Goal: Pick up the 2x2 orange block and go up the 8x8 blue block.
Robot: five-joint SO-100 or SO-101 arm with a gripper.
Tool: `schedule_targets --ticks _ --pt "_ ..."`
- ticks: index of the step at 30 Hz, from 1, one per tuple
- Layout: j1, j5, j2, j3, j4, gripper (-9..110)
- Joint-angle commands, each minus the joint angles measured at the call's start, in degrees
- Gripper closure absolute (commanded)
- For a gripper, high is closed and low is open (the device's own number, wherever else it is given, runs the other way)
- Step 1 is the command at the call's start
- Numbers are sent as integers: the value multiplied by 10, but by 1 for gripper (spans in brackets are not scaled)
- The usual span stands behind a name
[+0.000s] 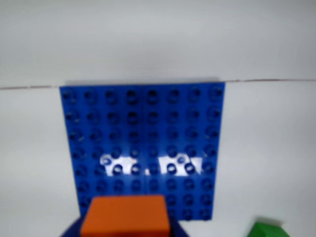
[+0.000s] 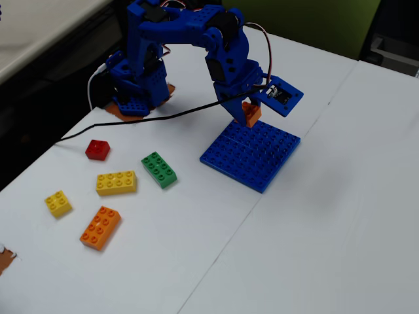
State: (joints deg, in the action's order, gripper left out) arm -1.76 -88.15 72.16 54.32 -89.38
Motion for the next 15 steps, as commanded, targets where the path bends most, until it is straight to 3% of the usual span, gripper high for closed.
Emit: schedule_targets --ticks 1,15 --pt "-10 4 1 -36 -2 101" --pt "2 4 -25 -69 7 101"
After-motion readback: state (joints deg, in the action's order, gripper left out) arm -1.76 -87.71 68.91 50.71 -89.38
